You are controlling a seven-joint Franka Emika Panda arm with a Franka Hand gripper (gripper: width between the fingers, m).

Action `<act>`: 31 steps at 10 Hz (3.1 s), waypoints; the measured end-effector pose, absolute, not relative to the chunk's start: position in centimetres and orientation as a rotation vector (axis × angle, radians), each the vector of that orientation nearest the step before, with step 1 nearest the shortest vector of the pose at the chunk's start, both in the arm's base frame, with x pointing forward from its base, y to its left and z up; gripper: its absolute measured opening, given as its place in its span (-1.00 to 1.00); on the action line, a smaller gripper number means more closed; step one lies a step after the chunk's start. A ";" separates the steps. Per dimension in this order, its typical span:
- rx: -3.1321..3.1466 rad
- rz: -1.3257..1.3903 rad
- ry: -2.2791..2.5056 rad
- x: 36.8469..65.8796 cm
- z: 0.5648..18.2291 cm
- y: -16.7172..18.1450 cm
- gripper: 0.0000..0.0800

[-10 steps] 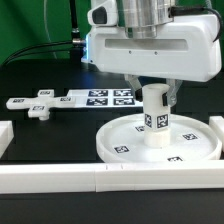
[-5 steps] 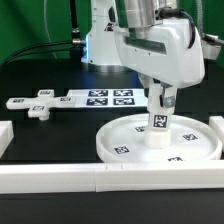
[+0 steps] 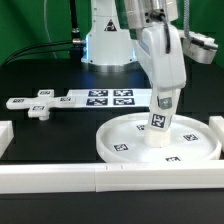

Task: Assemble round table

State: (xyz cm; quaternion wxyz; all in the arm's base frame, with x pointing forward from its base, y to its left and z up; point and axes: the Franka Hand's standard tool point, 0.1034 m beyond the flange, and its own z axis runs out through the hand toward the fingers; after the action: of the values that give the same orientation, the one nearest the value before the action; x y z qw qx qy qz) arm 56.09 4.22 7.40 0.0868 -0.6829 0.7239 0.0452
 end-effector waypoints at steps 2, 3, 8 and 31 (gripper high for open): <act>-1.815 0.156 2.320 56.2 7.4 4.3 0.02; -1.765 0.158 2.358 56.3 7.4 4.3 0.02; -1.469 0.189 2.527 56.6 7.5 4.3 0.21; -2.970 0.041 0.178 57.5 8.5 4.0 0.62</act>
Offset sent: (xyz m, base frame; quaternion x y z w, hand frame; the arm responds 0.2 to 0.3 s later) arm -0.0072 0.0044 0.0004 -0.0002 0.0030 0.2435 0.9699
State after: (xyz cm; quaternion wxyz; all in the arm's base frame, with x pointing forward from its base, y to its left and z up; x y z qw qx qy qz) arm 57.50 4.00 8.50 0.0826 -0.9947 0.0597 0.0137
